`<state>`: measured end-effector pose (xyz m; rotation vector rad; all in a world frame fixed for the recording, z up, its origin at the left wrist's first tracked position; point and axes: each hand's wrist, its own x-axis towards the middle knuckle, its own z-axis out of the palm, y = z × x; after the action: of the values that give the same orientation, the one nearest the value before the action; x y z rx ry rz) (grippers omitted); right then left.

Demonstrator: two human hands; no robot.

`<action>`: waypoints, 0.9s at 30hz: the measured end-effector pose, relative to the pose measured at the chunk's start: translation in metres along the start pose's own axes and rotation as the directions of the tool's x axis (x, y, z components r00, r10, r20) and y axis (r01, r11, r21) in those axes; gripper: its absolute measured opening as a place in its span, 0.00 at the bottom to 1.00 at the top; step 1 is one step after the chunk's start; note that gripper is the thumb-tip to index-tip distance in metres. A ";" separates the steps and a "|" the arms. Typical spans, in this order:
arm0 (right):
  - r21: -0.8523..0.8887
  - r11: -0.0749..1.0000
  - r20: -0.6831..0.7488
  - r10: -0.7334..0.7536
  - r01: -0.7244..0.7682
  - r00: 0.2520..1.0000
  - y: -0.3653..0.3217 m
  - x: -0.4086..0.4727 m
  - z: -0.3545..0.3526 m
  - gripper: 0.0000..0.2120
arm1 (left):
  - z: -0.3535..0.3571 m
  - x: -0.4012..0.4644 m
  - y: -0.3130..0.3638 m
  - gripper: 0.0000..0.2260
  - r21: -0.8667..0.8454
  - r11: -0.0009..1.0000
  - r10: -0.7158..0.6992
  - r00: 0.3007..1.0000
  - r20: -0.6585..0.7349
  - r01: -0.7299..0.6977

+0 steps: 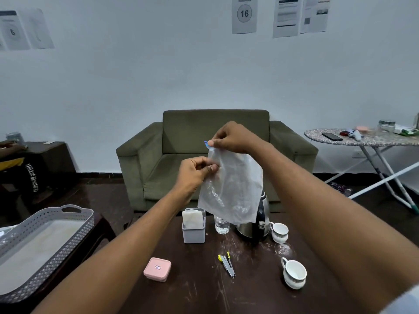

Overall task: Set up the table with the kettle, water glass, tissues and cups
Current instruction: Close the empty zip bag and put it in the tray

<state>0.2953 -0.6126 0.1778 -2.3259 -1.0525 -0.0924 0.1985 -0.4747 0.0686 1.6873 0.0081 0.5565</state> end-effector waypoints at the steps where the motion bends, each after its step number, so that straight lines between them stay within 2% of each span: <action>1: 0.004 1.000 0.002 -0.022 0.022 1.000 0.001 0.003 -0.002 0.10 | -0.002 0.000 -0.002 0.03 0.018 1.000 0.008 1.000 -0.016 -0.008; 2: 0.026 0.999 -0.015 -0.037 0.037 0.999 0.002 0.005 -0.004 0.08 | -0.004 -0.001 -0.003 0.02 0.034 0.999 0.008 1.000 -0.025 -0.008; 4: 0.079 0.995 -0.080 -0.050 0.057 0.995 0.003 0.007 -0.008 0.06 | -0.007 -0.005 -0.011 0.08 0.106 0.994 -0.027 0.999 -0.022 0.029; 8: 0.062 0.997 -0.224 -0.022 0.036 0.974 0.009 0.011 -0.012 0.05 | -0.006 -0.018 -0.034 0.06 0.263 0.964 -0.030 0.999 -0.017 0.033; 12: 0.029 0.999 -0.261 -0.010 0.018 0.965 0.009 0.008 -0.006 0.04 | 0.000 -0.024 -0.035 0.05 0.165 0.979 -0.128 0.990 0.063 0.116; 14: 0.031 0.998 -0.220 -0.040 0.048 0.975 0.008 0.004 -0.006 0.04 | 0.004 -0.024 -0.029 0.06 0.092 0.983 -0.168 0.983 0.073 0.161; 15: 0.041 0.997 -0.191 -0.058 0.067 0.980 0.007 0.000 -0.006 0.05 | 0.006 -0.022 -0.025 0.06 0.042 0.984 -0.175 0.983 0.054 0.172; 17: 0.067 0.992 -0.187 -0.090 0.104 0.978 0.007 -0.009 -0.003 0.18 | 0.010 -0.015 -0.016 0.06 -0.037 0.989 -0.142 0.990 -0.018 0.141; 19: 0.122 0.983 -0.361 -0.085 0.138 0.929 0.014 -0.026 0.004 0.29 | 0.012 -0.007 -0.007 0.07 -0.117 0.991 -0.068 0.994 -0.084 0.058; 21: 0.249 0.964 -0.535 0.055 0.095 0.843 0.033 -0.049 0.015 0.31 | 0.011 -0.002 -0.002 0.07 -0.201 0.980 -0.024 0.993 -0.113 0.001; 22: 0.331 0.943 -0.514 0.155 0.028 0.843 0.043 -0.061 0.021 0.33 | 0.010 -0.001 -0.001 0.08 -0.200 0.980 -0.010 0.991 -0.130 -0.017; 24: 0.469 0.872 -0.303 0.309 -0.141 0.902 0.061 -0.085 0.035 0.35 | 0.009 0.002 -0.002 0.13 -0.136 0.990 0.011 0.984 -0.178 -0.035; 25: 0.550 0.816 -0.203 0.335 -0.176 0.920 0.067 -0.093 0.043 0.34 | 0.009 0.003 -0.003 0.16 -0.100 0.994 0.012 0.979 -0.204 -0.033; 26: 0.641 0.752 -0.162 0.330 -0.155 0.930 0.072 -0.098 0.051 0.32 | 0.008 0.005 -0.005 0.19 -0.063 0.997 0.022 0.973 -0.230 -0.037; 27: 0.702 0.705 -0.186 0.319 -0.101 0.929 0.075 -0.101 0.057 0.29 | 0.008 0.005 -0.005 0.22 0.006 0.999 0.043 0.965 -0.260 -0.043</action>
<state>0.2698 -0.6889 0.0658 -1.6585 -0.5208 0.0385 0.2074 -0.4794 0.0649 1.6076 0.1612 0.8080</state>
